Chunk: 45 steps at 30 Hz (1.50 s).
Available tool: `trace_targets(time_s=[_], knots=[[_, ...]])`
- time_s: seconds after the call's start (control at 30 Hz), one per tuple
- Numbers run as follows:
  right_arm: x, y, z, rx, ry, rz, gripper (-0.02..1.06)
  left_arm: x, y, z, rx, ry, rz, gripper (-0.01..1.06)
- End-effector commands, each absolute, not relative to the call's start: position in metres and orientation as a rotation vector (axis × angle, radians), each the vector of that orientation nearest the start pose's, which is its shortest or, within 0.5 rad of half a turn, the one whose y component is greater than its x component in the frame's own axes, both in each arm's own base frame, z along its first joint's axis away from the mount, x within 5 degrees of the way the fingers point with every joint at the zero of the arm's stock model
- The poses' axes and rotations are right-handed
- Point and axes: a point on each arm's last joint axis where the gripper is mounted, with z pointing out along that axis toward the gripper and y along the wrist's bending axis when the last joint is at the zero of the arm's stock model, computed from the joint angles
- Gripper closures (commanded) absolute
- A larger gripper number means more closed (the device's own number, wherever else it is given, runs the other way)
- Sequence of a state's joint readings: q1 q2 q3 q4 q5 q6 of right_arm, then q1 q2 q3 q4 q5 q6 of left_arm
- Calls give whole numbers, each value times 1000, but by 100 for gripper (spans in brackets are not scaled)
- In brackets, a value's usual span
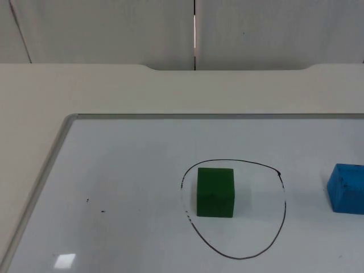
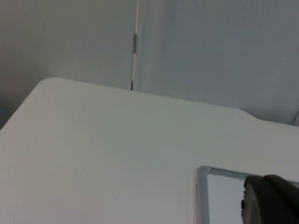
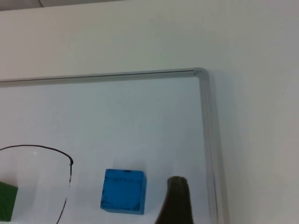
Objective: Push the two cubes into the marked area.
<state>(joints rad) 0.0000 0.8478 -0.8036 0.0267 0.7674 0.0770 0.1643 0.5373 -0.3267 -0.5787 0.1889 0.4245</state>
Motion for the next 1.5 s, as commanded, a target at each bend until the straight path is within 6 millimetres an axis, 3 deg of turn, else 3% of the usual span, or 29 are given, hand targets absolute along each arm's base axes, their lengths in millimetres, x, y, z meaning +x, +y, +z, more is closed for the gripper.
trace_targets(time_s=[0.0,0.33,0.5,0.7,0.87,1.47], knots=[[159,1,334,102,2288,71,42,108,10,267,-251,1831,-90,105],[159,1,334,93,2290,68,42,86,3,275,-224,1761,-114,105],[159,1,326,94,2303,68,42,62,-8,288,-132,1701,-130,105],[159,1,325,97,2305,73,42,26,-21,307,21,1786,-81,105],[159,3,325,100,2305,92,42,5,-19,299,-23,1843,-4,105],[159,9,324,25,2314,99,42,-5,-14,285,-24,2005,82,105]])
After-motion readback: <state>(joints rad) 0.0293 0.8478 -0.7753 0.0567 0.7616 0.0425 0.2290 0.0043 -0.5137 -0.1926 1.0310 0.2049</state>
